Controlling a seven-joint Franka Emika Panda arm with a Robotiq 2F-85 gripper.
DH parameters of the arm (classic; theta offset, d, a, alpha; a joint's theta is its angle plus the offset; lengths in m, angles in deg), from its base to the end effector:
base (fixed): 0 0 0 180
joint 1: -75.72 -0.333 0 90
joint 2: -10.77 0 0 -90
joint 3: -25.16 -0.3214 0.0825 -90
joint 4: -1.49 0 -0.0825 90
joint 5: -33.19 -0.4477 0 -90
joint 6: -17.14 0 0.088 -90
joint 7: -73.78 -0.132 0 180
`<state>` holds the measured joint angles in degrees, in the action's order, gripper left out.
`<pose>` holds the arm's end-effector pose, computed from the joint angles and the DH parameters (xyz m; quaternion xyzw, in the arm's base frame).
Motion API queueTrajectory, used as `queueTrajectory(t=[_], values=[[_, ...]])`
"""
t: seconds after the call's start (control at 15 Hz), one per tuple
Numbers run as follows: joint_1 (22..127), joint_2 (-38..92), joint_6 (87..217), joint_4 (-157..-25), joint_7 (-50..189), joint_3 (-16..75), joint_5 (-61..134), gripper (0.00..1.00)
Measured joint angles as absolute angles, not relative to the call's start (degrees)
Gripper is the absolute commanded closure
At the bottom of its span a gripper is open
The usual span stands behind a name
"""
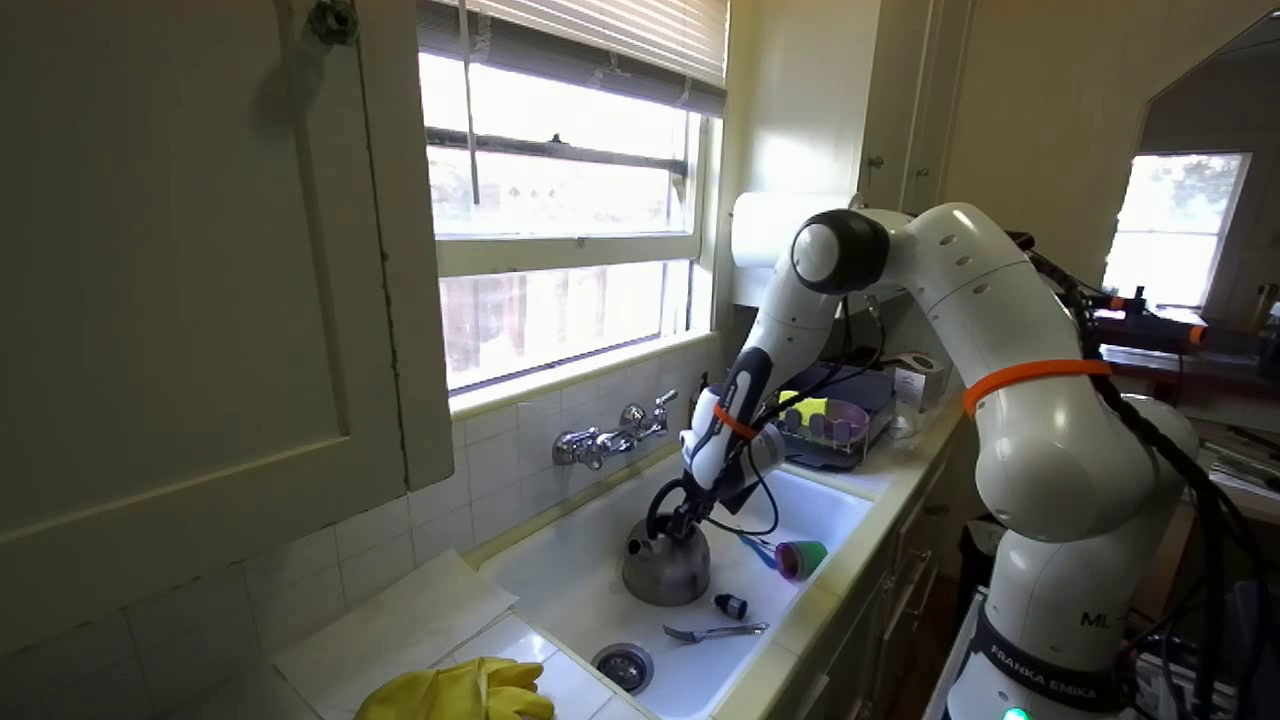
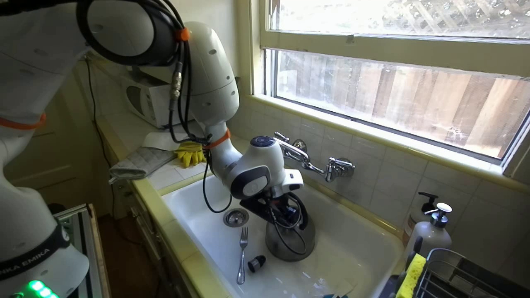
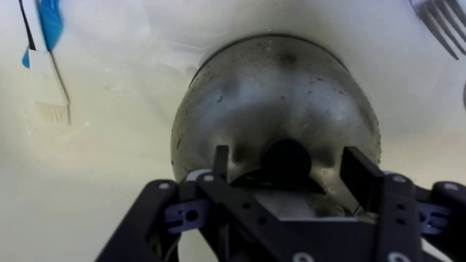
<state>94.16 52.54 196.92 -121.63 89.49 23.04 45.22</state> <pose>0.5715 -0.1456 0.0023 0.9872 0.0924 0.1246 0.0383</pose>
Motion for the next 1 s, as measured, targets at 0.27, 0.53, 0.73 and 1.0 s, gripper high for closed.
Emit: queueTrajectory(t=[0.27,0.53,0.73,1.0], values=[[94.07,52.57,196.42,-121.51,89.49,23.12,45.19,0.00],[92.90,52.33,194.07,-122.01,89.49,24.54,45.19,0.00],[92.38,51.98,194.15,-122.74,89.54,25.29,45.19,0.26],[91.79,50.34,197.22,-124.88,89.55,26.11,45.22,0.56]])
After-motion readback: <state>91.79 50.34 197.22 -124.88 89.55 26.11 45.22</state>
